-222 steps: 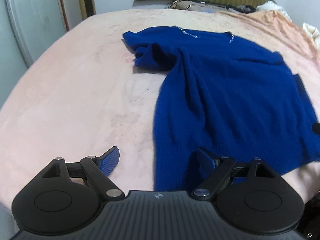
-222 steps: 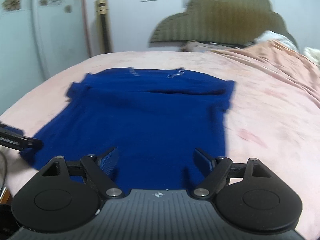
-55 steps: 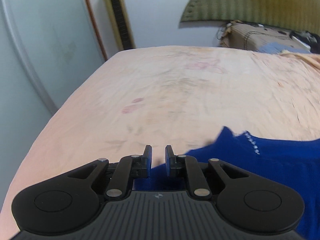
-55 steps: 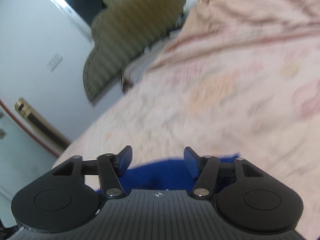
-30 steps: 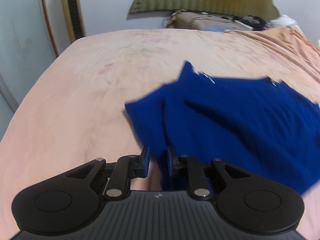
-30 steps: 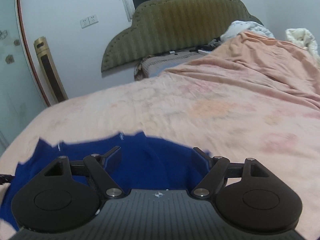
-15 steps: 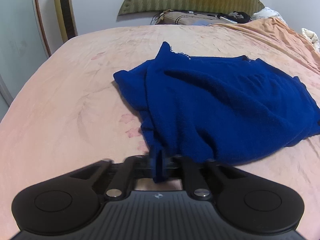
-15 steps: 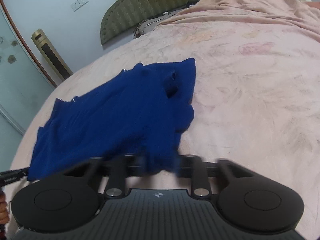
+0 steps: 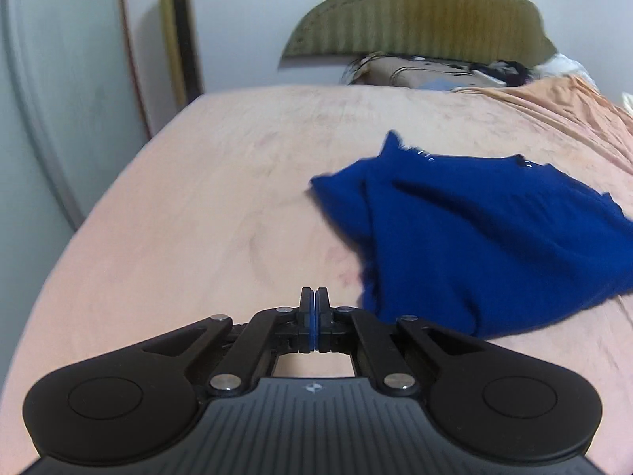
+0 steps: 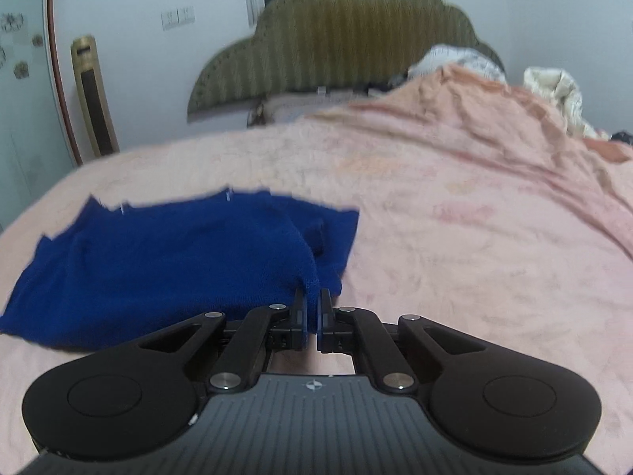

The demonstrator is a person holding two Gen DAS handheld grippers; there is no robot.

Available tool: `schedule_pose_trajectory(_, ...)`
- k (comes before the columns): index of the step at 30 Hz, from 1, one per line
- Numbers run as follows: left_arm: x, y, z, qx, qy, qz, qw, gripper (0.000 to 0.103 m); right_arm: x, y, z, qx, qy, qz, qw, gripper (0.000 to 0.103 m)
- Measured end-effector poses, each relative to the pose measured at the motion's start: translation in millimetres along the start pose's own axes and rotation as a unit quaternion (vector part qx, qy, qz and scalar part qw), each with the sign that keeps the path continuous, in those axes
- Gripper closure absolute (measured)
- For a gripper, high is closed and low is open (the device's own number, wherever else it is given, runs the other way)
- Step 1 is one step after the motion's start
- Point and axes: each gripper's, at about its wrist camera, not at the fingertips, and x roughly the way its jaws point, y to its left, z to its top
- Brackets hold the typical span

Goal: Fold small clothes
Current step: 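Lower the folded hem onto the sweater and open both grippers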

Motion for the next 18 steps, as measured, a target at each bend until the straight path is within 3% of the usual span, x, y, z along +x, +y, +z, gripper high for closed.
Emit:
schedule_pose_trajectory(4,-9,-5,-3,0.005,-0.009,-0.085,0.9963,0.097,12,1,-7,0.009,0.023,0.006,1.0,0.096)
schedule_pose_trajectory(6,-5,-12,-3,0.012,0.001,-0.109,0.994,0.085,15,2,-10,0.015,0.026,0.006,1.0,0.096)
schedule_pose_trajectory(8,4,-20,-3,0.023,0.006,-0.095,0.9952,0.042,16,1,-11,0.023,0.028,0.013,0.999,0.094)
schedule_pose_trajectory(10,8,-23,-8,0.024,-0.009,-0.072,0.9971,0.032,16,2,-12,0.03,0.029,0.017,0.999,0.091)
schedule_pose_trajectory(14,14,-25,-12,0.021,-0.003,-0.07,0.9974,0.035,15,3,-16,0.026,0.032,0.019,0.999,0.09)
schedule_pose_trajectory(15,15,-27,-14,0.025,-0.001,-0.066,0.9975,0.041,16,3,-17,0.026,0.035,0.02,0.999,0.09)
schedule_pose_trajectory(16,17,-30,-15,0.031,0.002,-0.062,0.9976,0.057,17,3,-17,0.027,0.037,0.02,0.999,0.09)
schedule_pose_trajectory(17,21,-33,-16,0.037,0.009,-0.061,0.9974,0.066,18,3,-18,0.028,0.039,0.02,0.999,0.09)
schedule_pose_trajectory(18,22,-33,-17,0.039,0.014,-0.062,0.9972,0.067,20,3,-18,0.029,0.04,0.02,0.999,0.09)
